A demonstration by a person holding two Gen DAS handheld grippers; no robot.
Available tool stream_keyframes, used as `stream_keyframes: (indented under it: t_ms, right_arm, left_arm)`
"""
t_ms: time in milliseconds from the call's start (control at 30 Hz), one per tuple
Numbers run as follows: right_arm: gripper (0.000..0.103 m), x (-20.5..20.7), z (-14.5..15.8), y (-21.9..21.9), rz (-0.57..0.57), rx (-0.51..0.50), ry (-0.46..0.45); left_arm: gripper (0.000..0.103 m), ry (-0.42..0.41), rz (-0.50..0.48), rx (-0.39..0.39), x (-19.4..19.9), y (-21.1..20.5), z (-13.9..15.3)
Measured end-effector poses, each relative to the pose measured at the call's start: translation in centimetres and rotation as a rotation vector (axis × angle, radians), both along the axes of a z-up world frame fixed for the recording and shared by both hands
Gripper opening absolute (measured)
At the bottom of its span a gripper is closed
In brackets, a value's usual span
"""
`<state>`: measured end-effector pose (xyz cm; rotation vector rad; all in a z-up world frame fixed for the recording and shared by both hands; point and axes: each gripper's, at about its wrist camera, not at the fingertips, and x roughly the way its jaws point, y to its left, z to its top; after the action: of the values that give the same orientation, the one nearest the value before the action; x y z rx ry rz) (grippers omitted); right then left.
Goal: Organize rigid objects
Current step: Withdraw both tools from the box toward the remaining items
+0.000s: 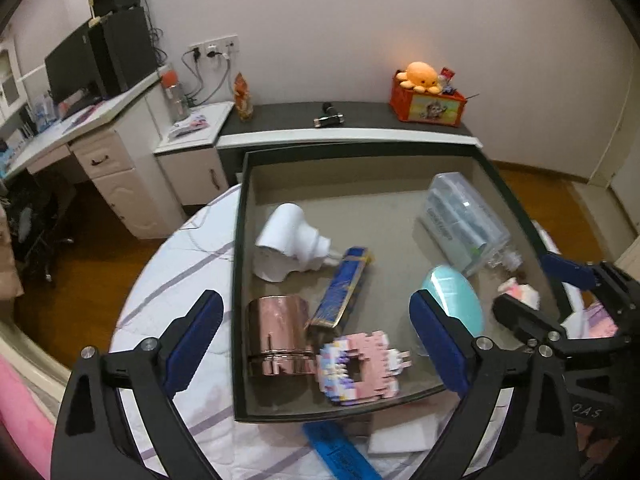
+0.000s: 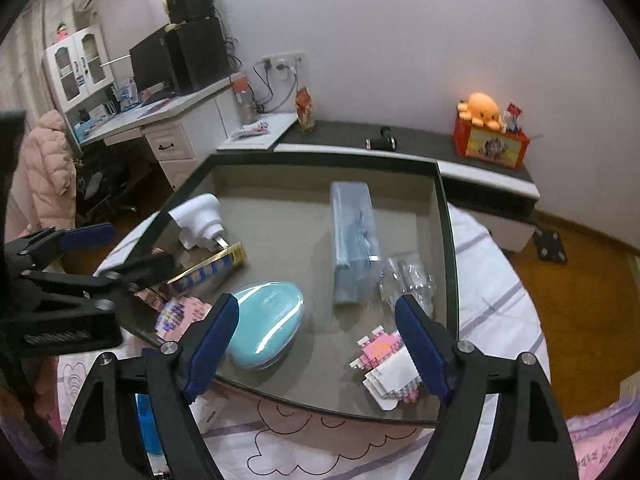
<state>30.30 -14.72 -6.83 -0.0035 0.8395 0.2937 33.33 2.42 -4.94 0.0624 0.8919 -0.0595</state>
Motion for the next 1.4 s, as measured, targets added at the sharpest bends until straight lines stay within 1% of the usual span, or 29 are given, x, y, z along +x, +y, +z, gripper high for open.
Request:
stream_keyframes:
  t_ms: [33,133,267,333,533,700,867,1000,1100,1167,1233,1400]
  right_arm:
    - [0.082,0.1,-0.1,0.0,-0.002,-0.003,0.005]
    - [0.082,0.1,-0.2,0.0,0.002,-0.001,0.01]
    - [0.082,0.1,0.0,0.3,-0.002,-0.01,0.009]
    - [0.082,0.0,0.1,0.3,-0.004,-0.008,0.009]
    - [0.082,-0.6,0.7,-0.2,-0.017,-0.004,0.001]
    - [0.082,-2.5,2.4,-0.7,-0.033,-0.006,-0.036]
    - [0.082,-5.7,4.7,-1.2,-0.045,-0.011,-0.088]
    - [0.082,-9.3,6.7,-1.6,-0.058,-0.011,-0.14]
    - [0.082,-12.2,7.9,-2.1,-0.076,-0.009,-0.185]
    - [0.082,-14.2,8.5,-2.4,-0.09,-0.01,-0.204]
    - [0.082,-15.9,9.0,-2.9,-0.098,-0.004,-0.219]
    - [0.082,-19.8,9.2,-3.1,-0.098,0.003,-0.238]
  left_arm:
    - [0.096,0.004,0.004,0.011,0.1,-0.1,-0.2]
    - [0.096,0.02,-0.003,0.006,0.2,-0.2,-0.6]
    - [0.096,0.011,0.001,0.039,0.1,-0.5,-0.6]
    - [0.096,0.01,-0.001,0.037,-0.1,-0.5,-0.5]
    - [0.096,-0.003,0.015,0.046,-1.0,-0.1,0.1]
    - [0.096,-0.029,0.021,0.04,-2.9,0.1,1.4]
    - [0.096,-0.089,0.025,0.036,-6.3,0.4,3.7]
    - [0.096,-0.148,0.022,0.031,-10.2,0.7,6.0]
    - [0.1,-0.177,0.019,0.015,-12.6,0.9,7.2]
    - [0.102,-0.215,0.009,0.012,-14.8,0.9,8.2]
    - [0.102,-0.241,0.007,0.018,-16.8,0.9,8.8]
    - [0.103,-0.269,0.018,0.022,-20.4,1.0,9.3]
